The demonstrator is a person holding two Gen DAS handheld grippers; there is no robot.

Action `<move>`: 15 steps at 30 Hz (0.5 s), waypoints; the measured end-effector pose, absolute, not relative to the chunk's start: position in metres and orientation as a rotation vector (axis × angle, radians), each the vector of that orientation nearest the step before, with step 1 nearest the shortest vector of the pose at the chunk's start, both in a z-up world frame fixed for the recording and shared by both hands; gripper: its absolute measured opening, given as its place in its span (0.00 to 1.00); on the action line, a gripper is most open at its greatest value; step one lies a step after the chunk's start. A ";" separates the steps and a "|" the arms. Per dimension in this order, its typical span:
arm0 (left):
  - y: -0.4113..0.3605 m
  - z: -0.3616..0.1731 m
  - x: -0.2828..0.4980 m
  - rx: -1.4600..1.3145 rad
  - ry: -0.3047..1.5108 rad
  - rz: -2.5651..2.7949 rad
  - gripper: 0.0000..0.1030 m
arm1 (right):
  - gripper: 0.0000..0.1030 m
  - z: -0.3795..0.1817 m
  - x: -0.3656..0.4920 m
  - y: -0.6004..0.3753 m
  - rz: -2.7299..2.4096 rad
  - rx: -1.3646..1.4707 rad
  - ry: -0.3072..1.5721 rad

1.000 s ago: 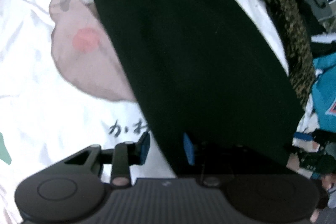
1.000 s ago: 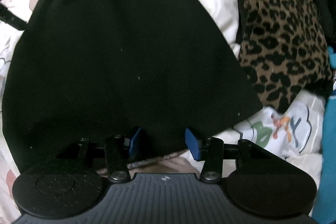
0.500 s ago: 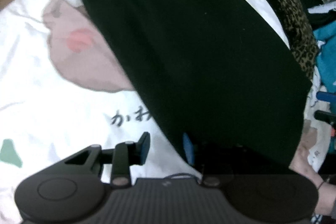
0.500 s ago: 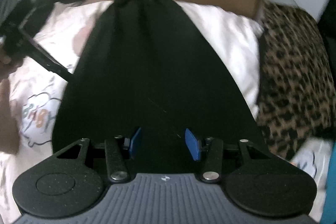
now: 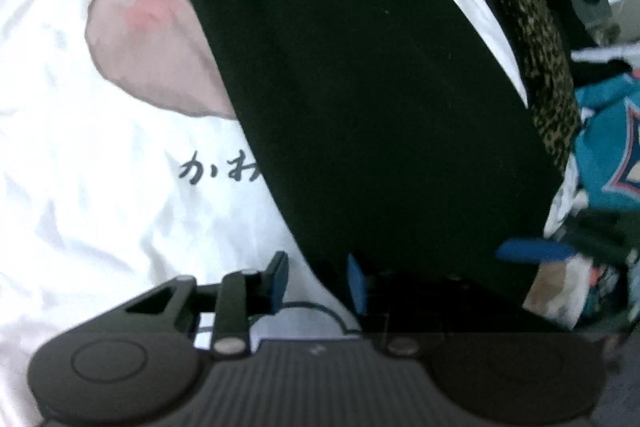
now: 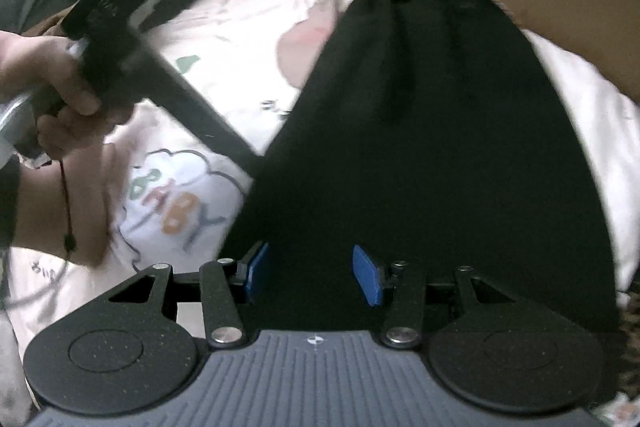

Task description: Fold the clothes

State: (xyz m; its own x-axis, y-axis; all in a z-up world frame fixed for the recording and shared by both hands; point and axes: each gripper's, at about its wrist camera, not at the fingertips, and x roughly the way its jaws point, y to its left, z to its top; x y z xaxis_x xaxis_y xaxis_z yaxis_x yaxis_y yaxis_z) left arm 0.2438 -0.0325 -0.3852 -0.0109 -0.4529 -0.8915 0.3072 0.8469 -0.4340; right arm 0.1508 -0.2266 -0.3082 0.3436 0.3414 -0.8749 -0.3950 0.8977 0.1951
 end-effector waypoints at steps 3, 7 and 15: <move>-0.031 -0.391 0.245 -0.177 1.504 -0.618 0.33 | 0.52 -0.314 0.151 -0.206 0.501 -0.080 1.134; -0.030 -0.394 0.243 -0.204 1.524 -0.638 0.33 | 0.52 -0.314 0.148 -0.187 0.542 -0.163 1.120; -0.035 -0.396 0.242 -0.265 1.557 -0.670 0.04 | 0.53 -0.325 0.140 -0.163 0.598 -0.211 1.141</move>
State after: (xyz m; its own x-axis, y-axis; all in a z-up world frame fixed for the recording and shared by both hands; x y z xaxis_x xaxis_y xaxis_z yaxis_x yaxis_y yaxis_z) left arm 0.2424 -0.0350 -0.3957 -0.1173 -0.5472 -0.8288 0.2258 0.7980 -0.5588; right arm 0.1395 -0.1633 -0.3245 0.2821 0.3379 -0.8979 -0.5460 0.8261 0.1394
